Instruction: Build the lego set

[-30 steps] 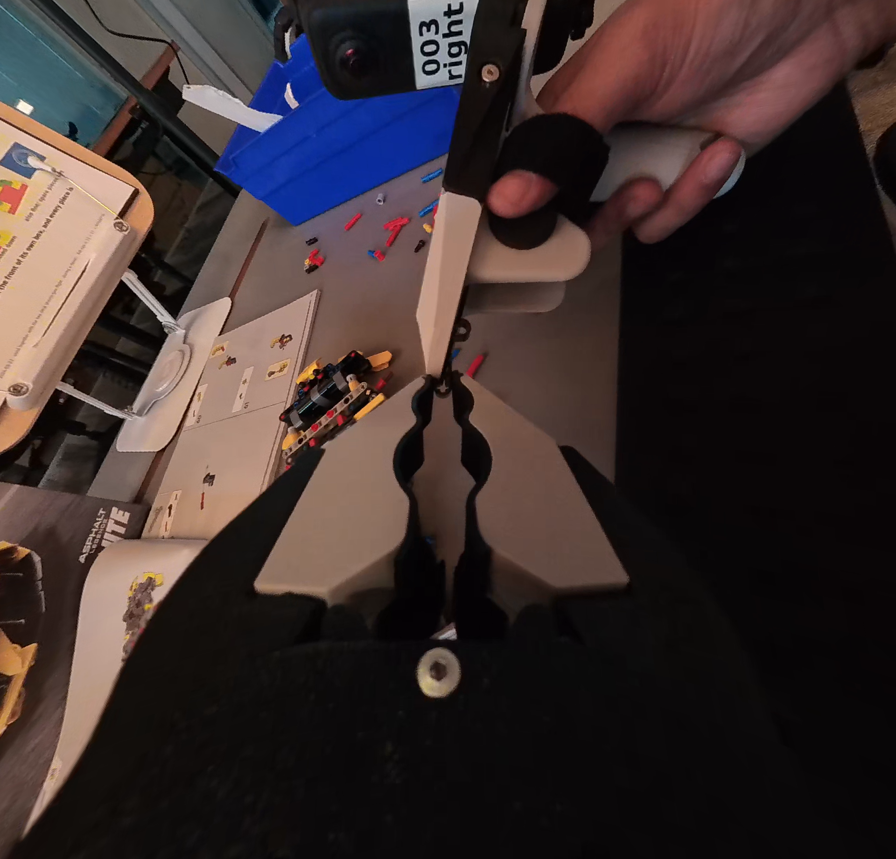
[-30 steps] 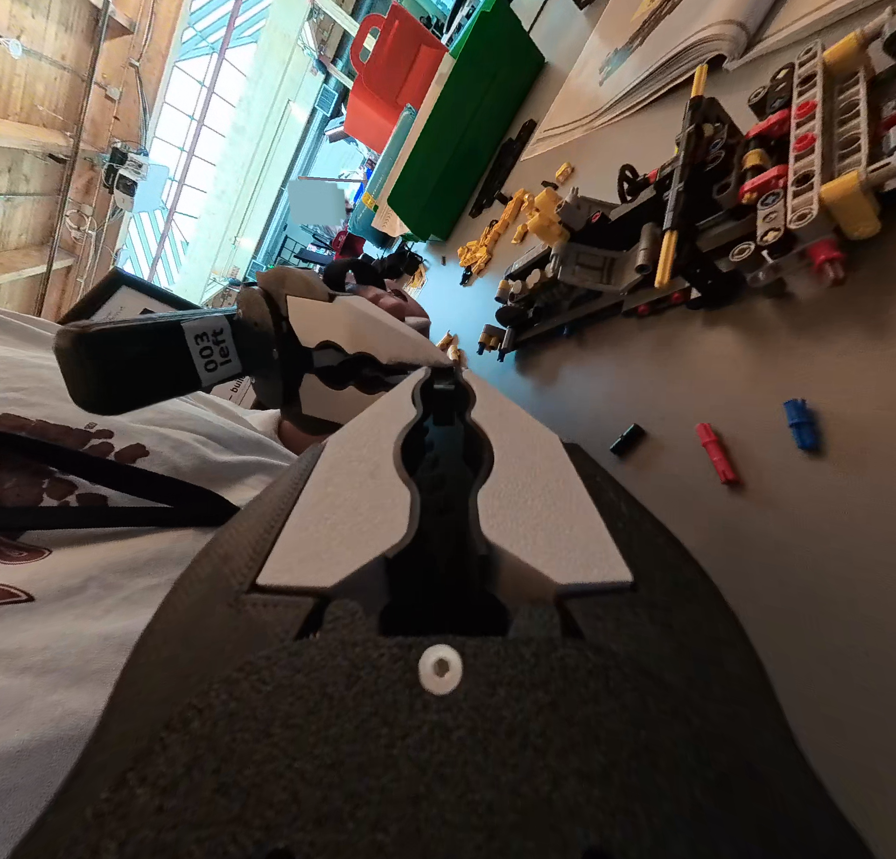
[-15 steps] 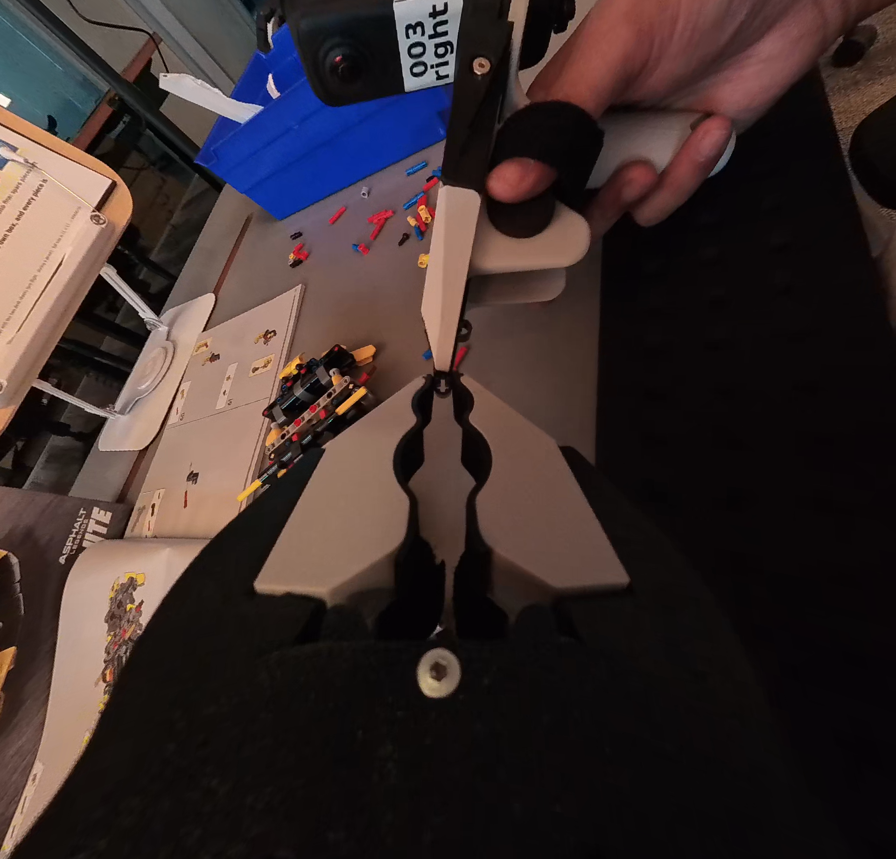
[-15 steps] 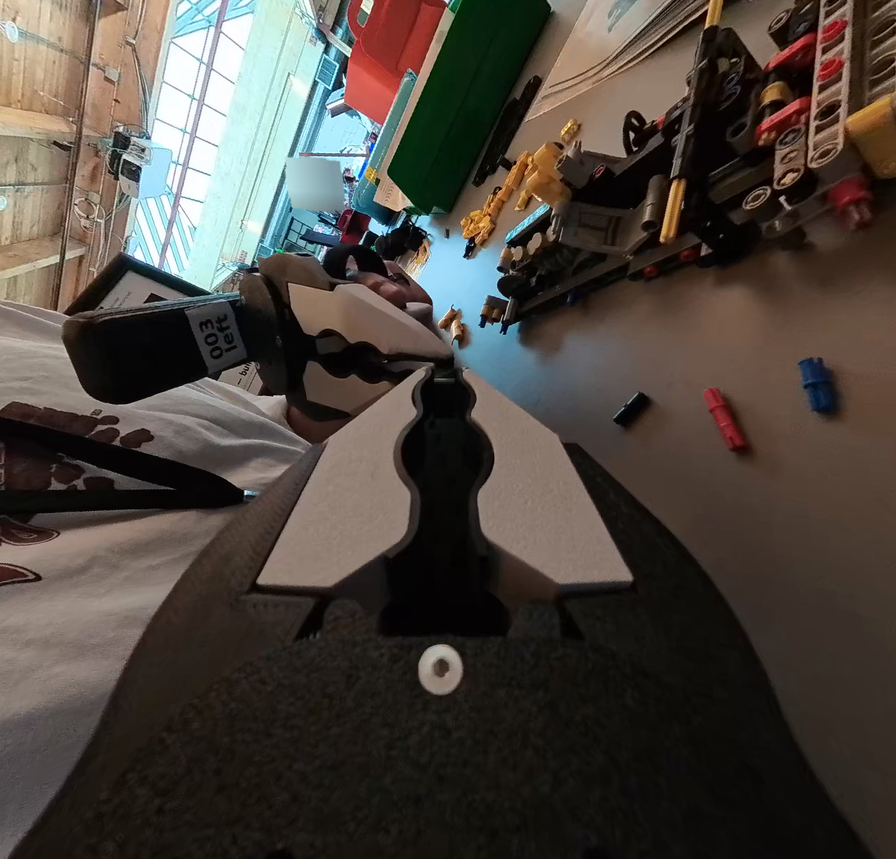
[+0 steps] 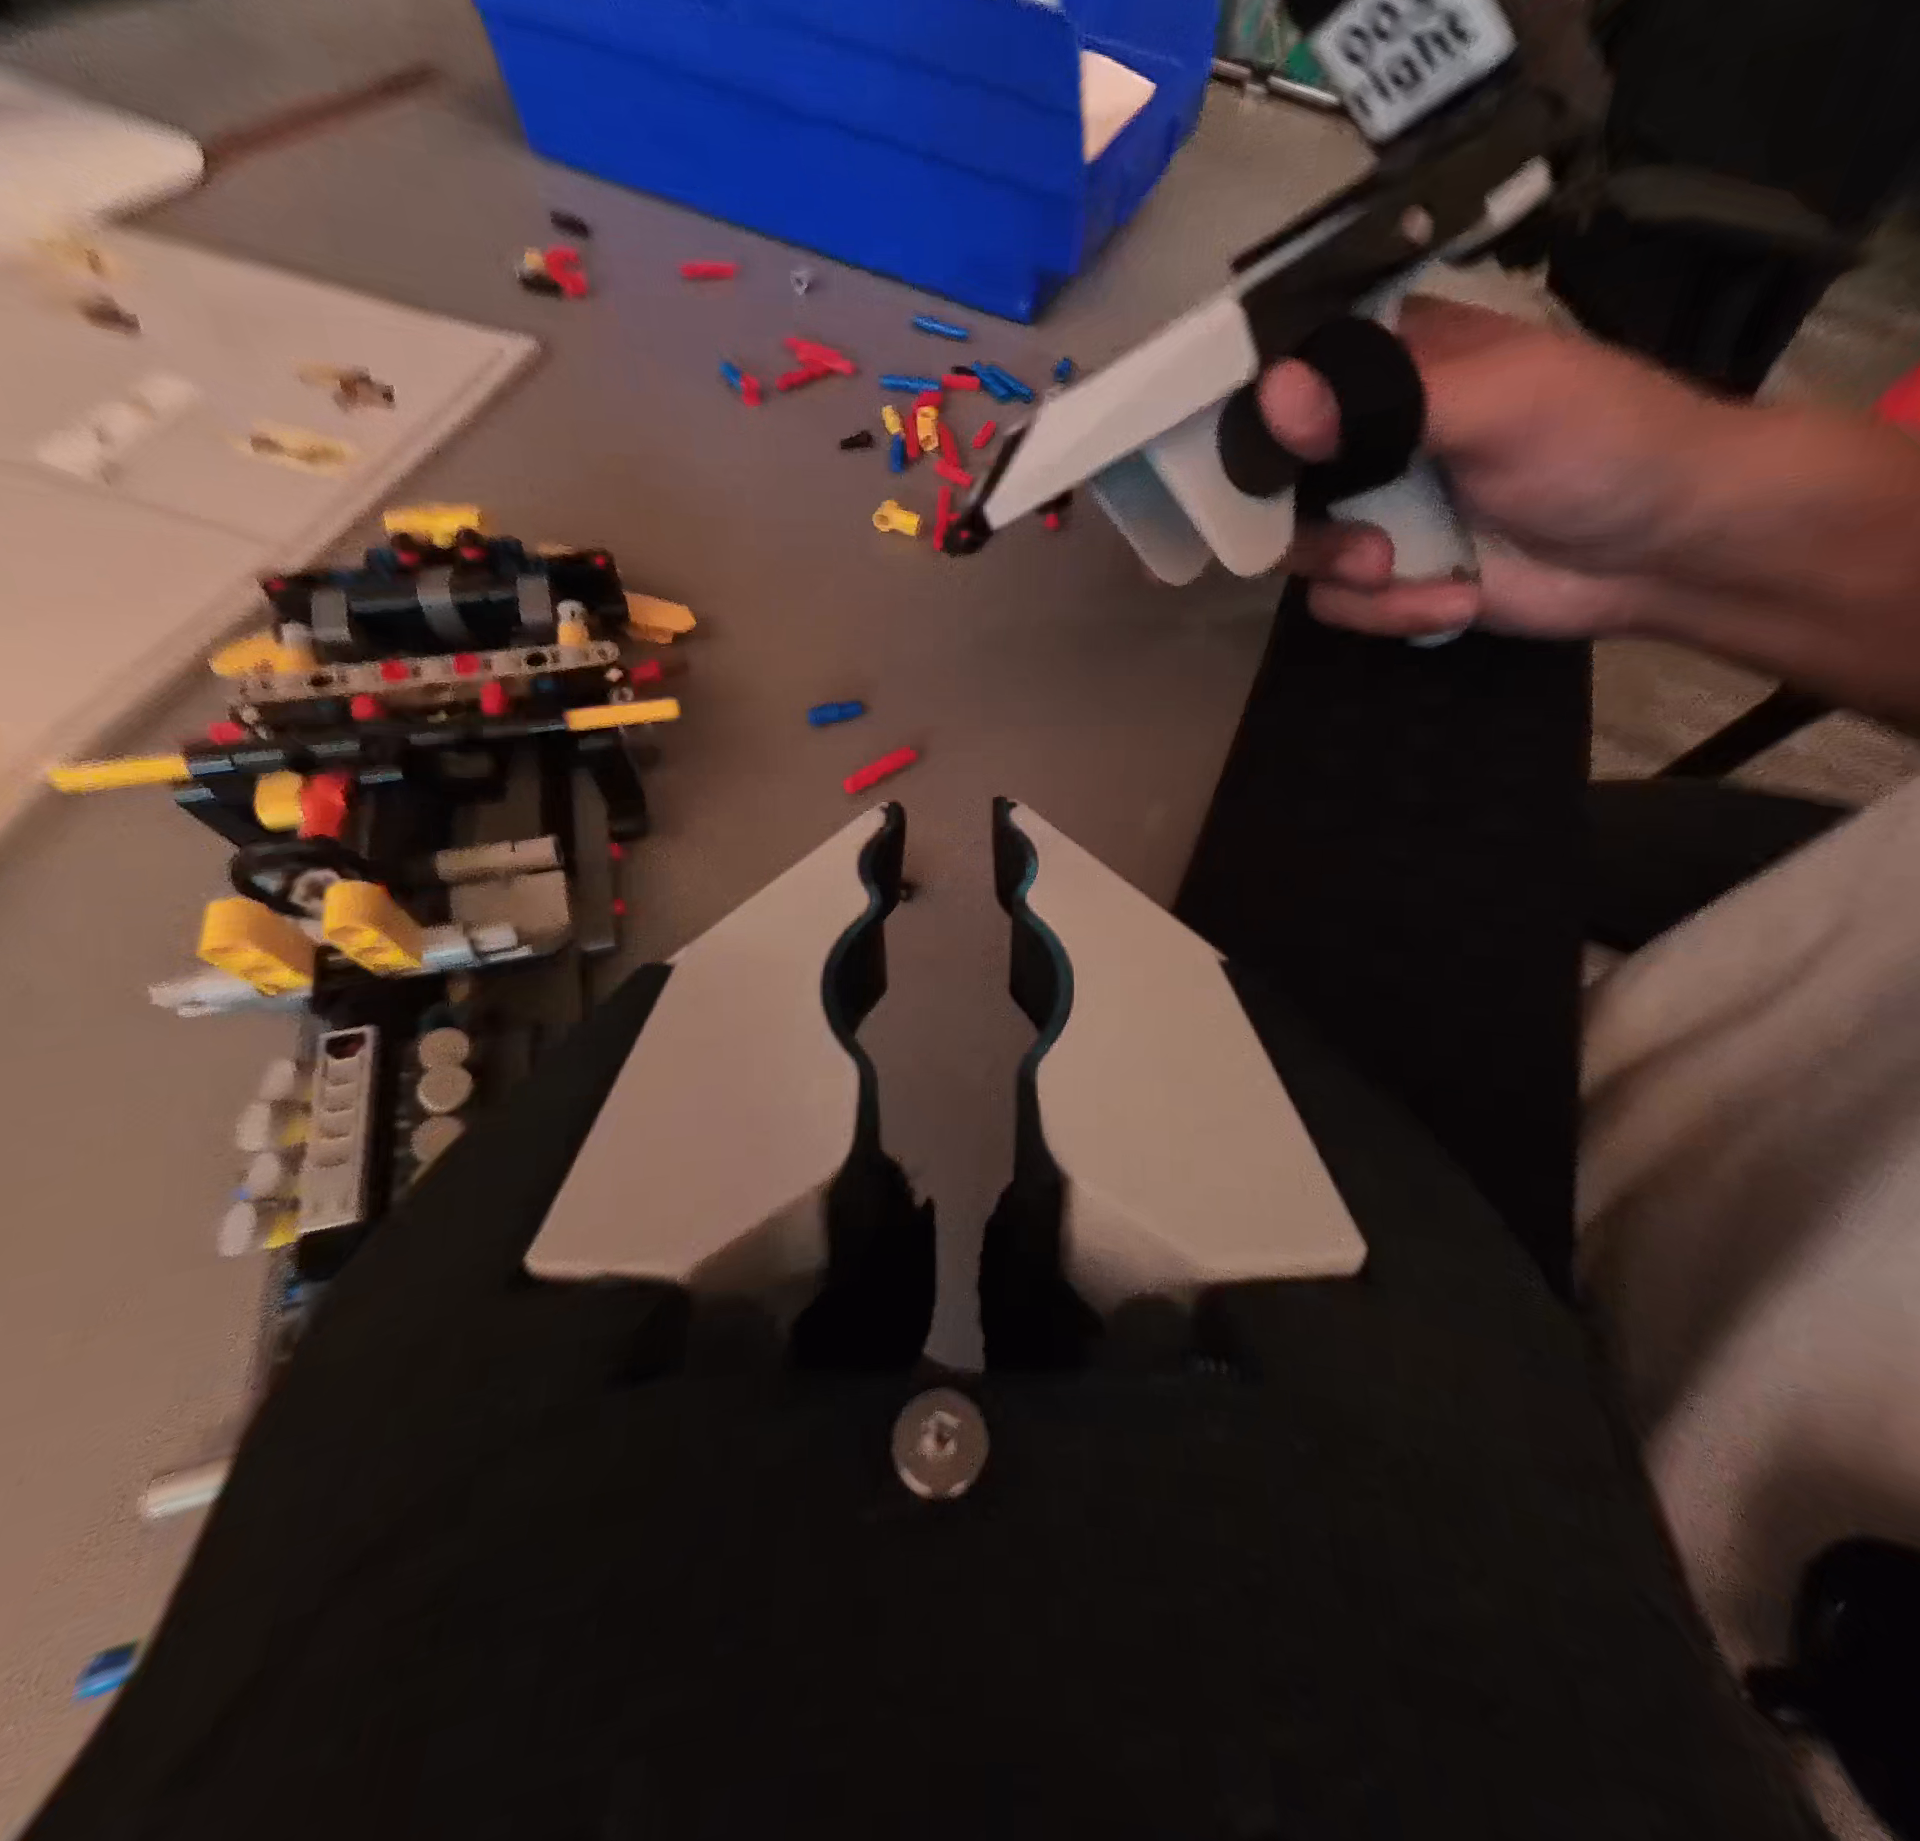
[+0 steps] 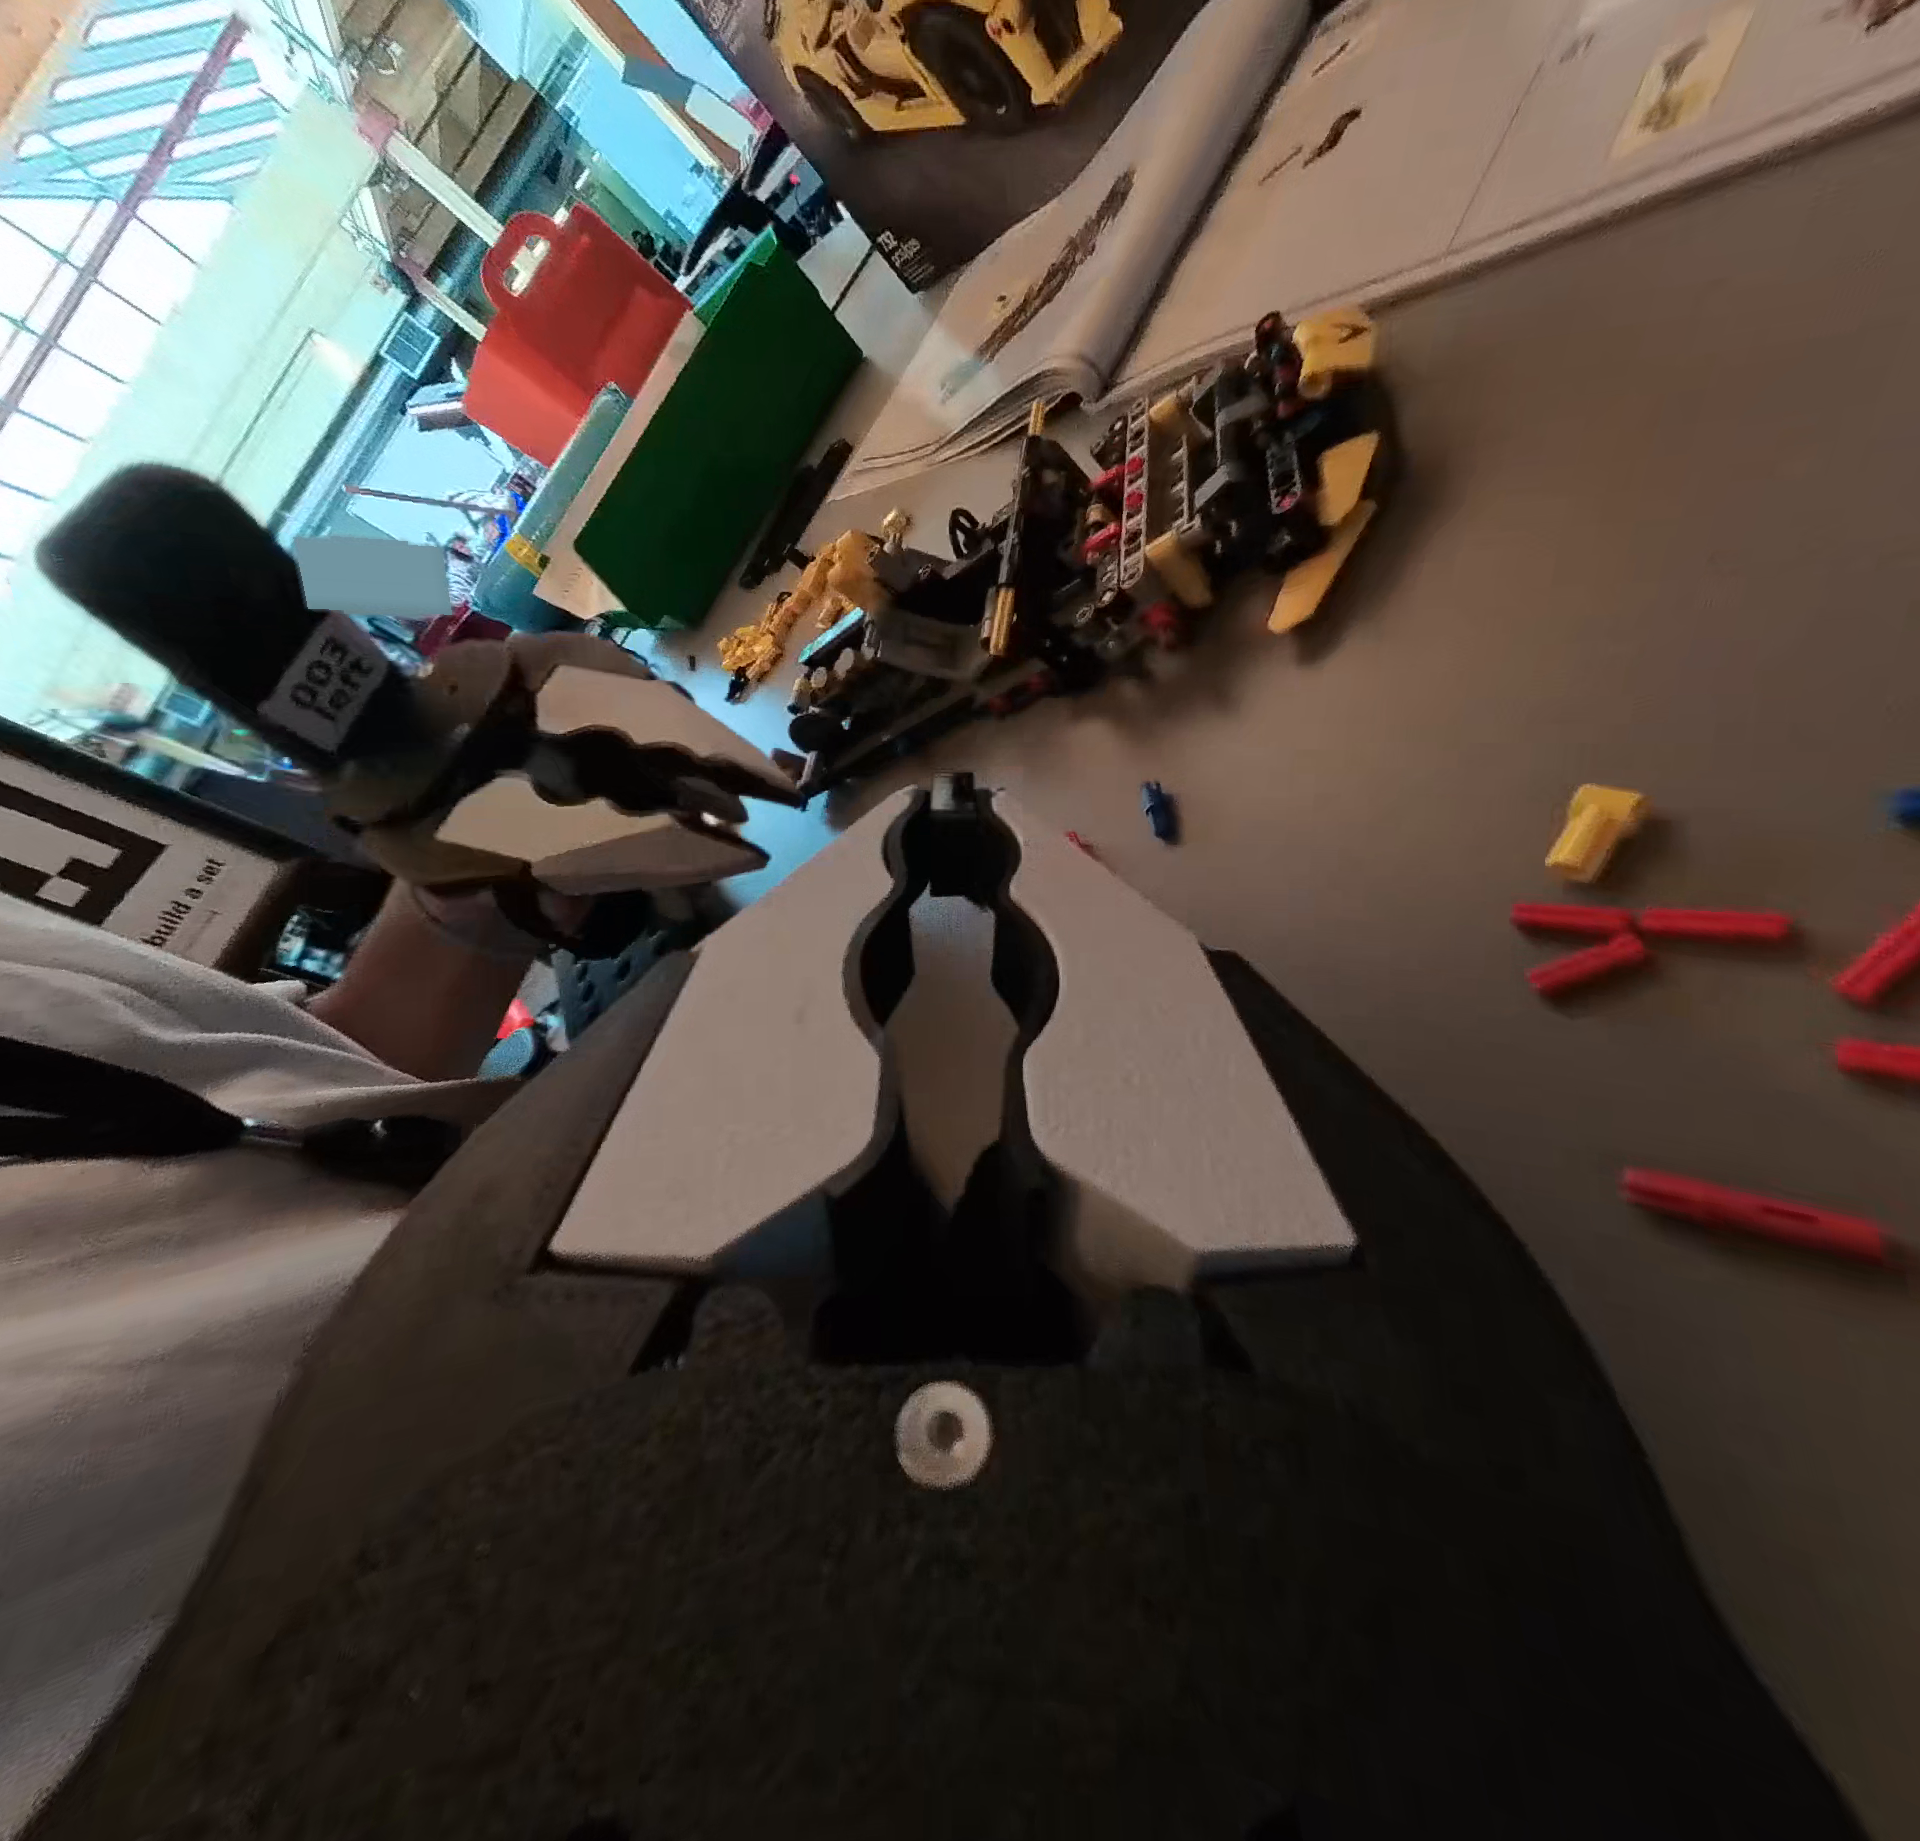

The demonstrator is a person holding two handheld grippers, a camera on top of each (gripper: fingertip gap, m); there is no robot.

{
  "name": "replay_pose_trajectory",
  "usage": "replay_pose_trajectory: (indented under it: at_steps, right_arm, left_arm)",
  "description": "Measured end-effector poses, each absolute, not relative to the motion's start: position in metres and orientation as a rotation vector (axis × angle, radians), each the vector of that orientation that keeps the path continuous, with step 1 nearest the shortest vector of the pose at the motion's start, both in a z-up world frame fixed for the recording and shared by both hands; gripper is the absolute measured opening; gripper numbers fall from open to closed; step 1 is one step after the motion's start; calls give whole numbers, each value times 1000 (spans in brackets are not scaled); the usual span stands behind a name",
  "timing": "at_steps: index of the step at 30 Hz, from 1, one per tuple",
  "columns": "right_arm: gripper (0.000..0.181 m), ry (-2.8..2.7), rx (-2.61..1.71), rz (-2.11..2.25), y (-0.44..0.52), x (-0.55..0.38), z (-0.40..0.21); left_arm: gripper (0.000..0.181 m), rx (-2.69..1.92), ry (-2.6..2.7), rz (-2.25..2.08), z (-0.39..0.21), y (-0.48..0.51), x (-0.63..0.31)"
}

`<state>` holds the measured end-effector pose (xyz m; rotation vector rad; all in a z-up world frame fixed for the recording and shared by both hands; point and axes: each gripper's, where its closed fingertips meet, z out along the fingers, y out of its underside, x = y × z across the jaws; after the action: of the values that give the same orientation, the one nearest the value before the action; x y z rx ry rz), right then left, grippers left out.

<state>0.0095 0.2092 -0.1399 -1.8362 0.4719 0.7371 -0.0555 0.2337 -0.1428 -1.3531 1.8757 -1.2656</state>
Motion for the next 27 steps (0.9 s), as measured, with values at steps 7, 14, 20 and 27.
replay_pose_trajectory:
  at_steps: [7, 14, 20, 27]
  right_arm:
    - [7, 486, -1803, 642, 207, 18, -136]
    - [7, 283, -2096, 365, 208, 24, -163]
    - [7, 215, -2116, 428, 213, 17, -164]
    - [7, 357, -2136, 383, 210, 40, -172]
  left_arm:
    - [22, -1657, 1803, -1270, -157, 232, -36]
    - [23, -1746, 1858, -1093, -173, 217, -37]
    - [23, -1709, 1848, -908, -175, 240, -44]
    - [23, -1755, 1827, -937, -178, 248, -47]
